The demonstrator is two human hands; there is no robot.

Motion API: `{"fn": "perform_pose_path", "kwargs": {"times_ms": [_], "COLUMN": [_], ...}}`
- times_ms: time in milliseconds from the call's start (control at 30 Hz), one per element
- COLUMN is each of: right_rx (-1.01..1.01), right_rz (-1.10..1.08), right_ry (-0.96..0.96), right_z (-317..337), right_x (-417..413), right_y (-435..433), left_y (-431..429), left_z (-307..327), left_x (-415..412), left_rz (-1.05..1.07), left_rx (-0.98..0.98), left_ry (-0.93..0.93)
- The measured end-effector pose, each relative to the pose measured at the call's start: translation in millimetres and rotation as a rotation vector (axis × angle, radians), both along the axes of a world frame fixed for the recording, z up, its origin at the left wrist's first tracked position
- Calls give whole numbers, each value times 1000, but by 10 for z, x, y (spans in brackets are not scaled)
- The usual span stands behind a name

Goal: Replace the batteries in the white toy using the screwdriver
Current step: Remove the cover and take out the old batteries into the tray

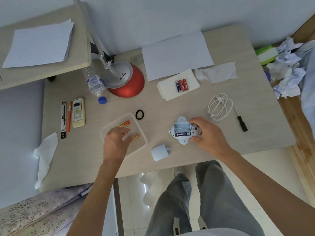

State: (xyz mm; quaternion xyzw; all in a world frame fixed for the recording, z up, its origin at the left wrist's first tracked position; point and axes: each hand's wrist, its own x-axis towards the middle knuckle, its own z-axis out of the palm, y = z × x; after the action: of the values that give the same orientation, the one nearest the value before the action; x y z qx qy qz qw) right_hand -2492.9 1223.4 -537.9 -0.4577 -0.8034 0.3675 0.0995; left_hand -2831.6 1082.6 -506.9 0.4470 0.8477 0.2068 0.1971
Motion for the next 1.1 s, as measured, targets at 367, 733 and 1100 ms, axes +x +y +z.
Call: {"fn": "perform_pose_path", "kwargs": {"times_ms": [367, 733, 1100], "right_rx": [-18, -19, -10], "right_rz": [-3, 16, 40], "right_ry": [-32, -65, -52], "right_z": [-19, -27, -9], "right_x": [-3, -23, -31], "right_y": [45, 83, 127], "left_y": [584, 809, 911], "left_z": [274, -68, -90], "left_x": [1194, 1159, 1120], "left_rz": [-676, -914, -1024], "left_rx": [50, -109, -111], "left_ry": [129, 88, 80]}}
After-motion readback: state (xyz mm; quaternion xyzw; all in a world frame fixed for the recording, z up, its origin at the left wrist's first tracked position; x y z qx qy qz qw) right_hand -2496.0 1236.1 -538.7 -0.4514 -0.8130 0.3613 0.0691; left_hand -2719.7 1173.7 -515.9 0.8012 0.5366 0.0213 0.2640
